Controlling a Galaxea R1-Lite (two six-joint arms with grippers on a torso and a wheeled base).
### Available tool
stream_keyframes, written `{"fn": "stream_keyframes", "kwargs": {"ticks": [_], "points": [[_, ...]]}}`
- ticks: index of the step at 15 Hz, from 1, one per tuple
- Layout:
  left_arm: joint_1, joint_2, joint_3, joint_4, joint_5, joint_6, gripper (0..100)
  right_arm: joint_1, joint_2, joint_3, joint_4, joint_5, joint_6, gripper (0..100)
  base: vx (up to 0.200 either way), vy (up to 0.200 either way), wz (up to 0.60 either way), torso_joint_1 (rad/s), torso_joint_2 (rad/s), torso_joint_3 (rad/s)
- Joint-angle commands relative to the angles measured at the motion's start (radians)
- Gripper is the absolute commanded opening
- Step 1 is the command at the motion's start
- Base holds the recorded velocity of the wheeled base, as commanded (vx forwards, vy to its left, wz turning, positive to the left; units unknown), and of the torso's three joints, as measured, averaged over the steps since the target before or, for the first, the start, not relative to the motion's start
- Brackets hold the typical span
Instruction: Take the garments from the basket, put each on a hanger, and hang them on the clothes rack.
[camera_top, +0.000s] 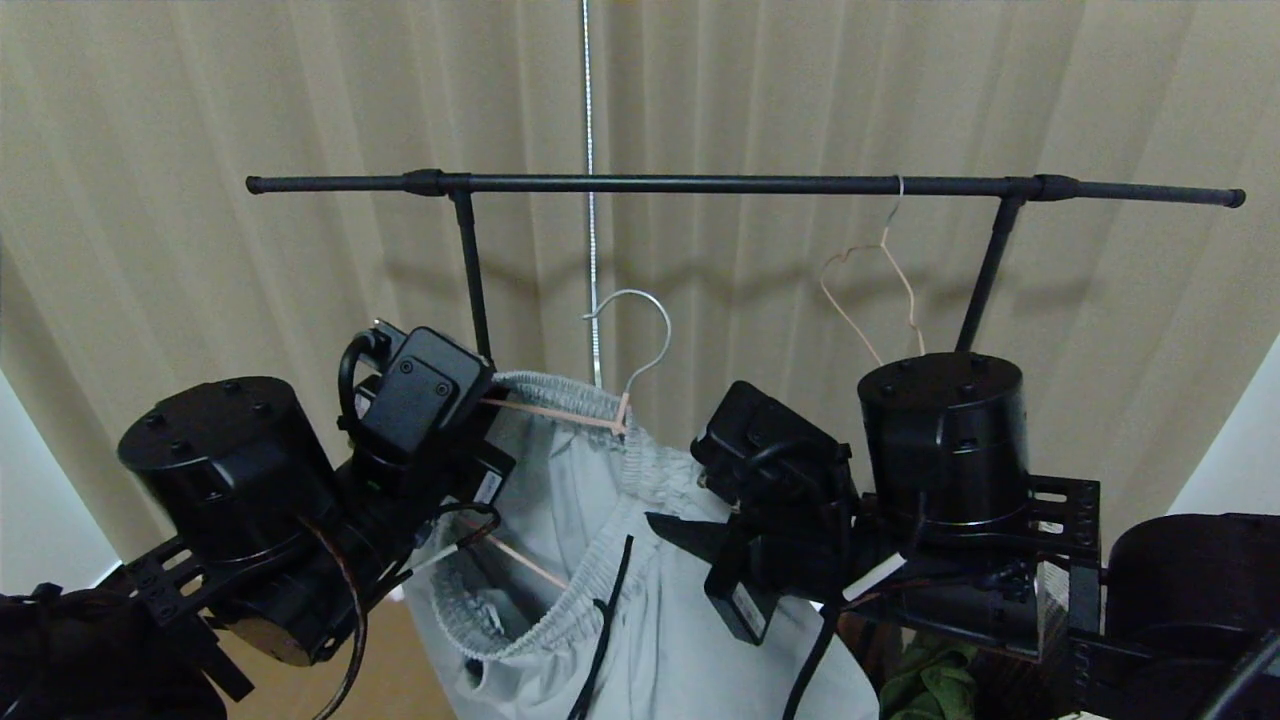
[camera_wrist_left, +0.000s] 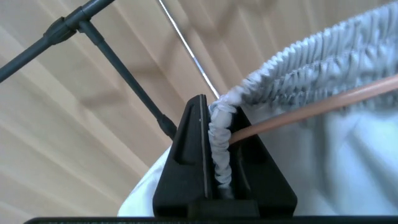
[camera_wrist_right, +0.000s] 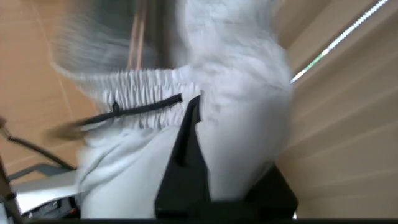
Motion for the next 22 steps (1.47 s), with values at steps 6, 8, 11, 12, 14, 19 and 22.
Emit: {"fn": "stream_keyframes", "kwargs": {"ticks": [6, 8, 11, 12, 14, 19, 22], "points": [[-0.001, -0.002, 0.007, -0.001, -0.01, 0.001, 0, 0.0, 0.0, 0.004, -0.015, -0.007, 0.0, 0, 0.0, 0.0, 0.0, 0.0, 0.0, 0.0], [-0.009, -0.013, 0.03, 0.005, -0.01, 0.001, 0, 0.0, -0.008, 0.006, -0.018, -0.013, -0.001, 0, 0.0, 0.0, 0.0, 0.0, 0.0, 0.0], [-0.009, -0.036, 0.07, 0.004, -0.013, -0.002, 100, -0.002, -0.032, 0.006, -0.018, -0.054, -0.017, 0, 0.0, 0.0, 0.0, 0.0, 0.0, 0.0], [-0.009, -0.045, 0.079, 0.004, -0.022, -0.013, 100, -0.002, -0.038, 0.006, -0.018, -0.058, -0.034, 0, 0.0, 0.0, 0.0, 0.0, 0.0, 0.0], [-0.01, -0.063, 0.11, 0.005, -0.058, -0.03, 100, -0.003, -0.049, 0.006, -0.018, -0.058, -0.049, 0, 0.0, 0.0, 0.0, 0.0, 0.0, 0.0], [-0.009, -0.094, 0.185, 0.007, -0.081, -0.078, 100, -0.02, -0.106, 0.064, -0.019, -0.058, -0.084, 0, 0.0, 0.0, 0.0, 0.0, 0.0, 0.0], [-0.01, -0.062, 0.191, 0.007, -0.093, -0.121, 100, 0.021, -0.134, 0.082, -0.019, -0.058, -0.097, 0, 0.0, 0.0, 0.0, 0.0, 0.0, 0.0]]}}
